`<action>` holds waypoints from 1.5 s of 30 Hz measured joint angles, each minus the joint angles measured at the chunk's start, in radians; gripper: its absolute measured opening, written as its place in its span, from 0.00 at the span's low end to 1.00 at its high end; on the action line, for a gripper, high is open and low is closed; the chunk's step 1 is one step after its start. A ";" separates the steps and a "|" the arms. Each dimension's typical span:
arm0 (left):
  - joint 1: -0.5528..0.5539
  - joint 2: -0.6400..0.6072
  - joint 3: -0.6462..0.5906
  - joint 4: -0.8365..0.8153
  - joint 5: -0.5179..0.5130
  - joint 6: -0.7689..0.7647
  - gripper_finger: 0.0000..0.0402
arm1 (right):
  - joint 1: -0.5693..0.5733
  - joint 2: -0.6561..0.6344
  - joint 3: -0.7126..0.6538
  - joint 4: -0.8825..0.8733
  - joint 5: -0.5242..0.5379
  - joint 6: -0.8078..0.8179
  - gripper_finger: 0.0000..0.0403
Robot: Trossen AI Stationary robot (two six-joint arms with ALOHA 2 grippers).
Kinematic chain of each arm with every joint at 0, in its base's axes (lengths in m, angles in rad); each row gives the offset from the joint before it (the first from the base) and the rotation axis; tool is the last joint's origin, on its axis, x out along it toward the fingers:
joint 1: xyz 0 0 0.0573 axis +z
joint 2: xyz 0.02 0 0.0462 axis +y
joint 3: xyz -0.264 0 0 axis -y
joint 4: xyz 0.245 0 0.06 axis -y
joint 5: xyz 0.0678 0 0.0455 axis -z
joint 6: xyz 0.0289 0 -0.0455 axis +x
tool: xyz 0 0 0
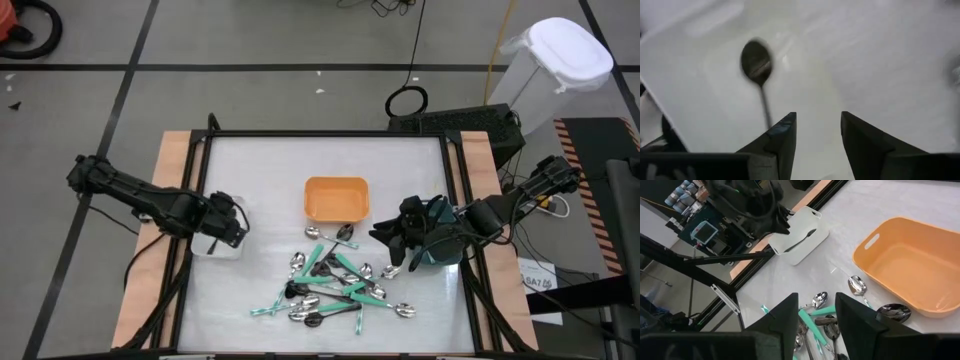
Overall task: Sort silverware by color (type)
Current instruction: Put the white spoon into the blue bin
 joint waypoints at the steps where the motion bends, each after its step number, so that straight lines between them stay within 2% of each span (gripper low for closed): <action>1: -0.006 0.000 0.021 0.001 -0.028 -0.013 0.38 | 0.000 0.000 0.000 0.000 0.000 0.006 0.31; 3: -0.018 0.000 0.058 0.003 -0.088 -0.028 0.38 | 0.000 0.000 0.000 0.000 -0.010 0.035 0.31; 7: -0.040 -0.001 0.096 0.036 -0.181 -0.007 0.38 | 0.000 0.000 0.000 -0.011 -0.096 0.073 0.31; 11: -0.055 0.000 0.097 0.091 -0.188 0.054 0.38 | 0.022 0.019 0.000 -0.024 -0.204 0.075 0.31; 16: -0.085 0.000 0.097 0.148 -0.189 0.055 0.38 | 0.086 0.090 0.000 -0.030 -0.306 0.099 0.31; 22: -0.156 0.000 0.097 0.310 -0.189 0.074 0.38 | 0.125 0.196 0.000 0.016 -0.338 0.199 0.31; 27: -0.226 0.022 0.097 0.494 -0.189 0.172 0.38 | 0.120 0.277 0.000 -0.003 -0.366 0.449 0.31; 30: -0.271 0.060 0.097 0.549 -0.185 0.212 0.38 | 0.119 0.319 0.000 0.009 -0.370 0.530 0.31; 39: -0.390 0.246 0.096 0.671 -0.070 0.228 0.40 | 0.122 0.350 0.000 0.084 -0.390 0.539 0.31; 45: -0.446 0.349 0.097 0.719 -0.065 0.202 0.57 | 0.126 0.338 0.000 0.086 -0.393 0.489 0.31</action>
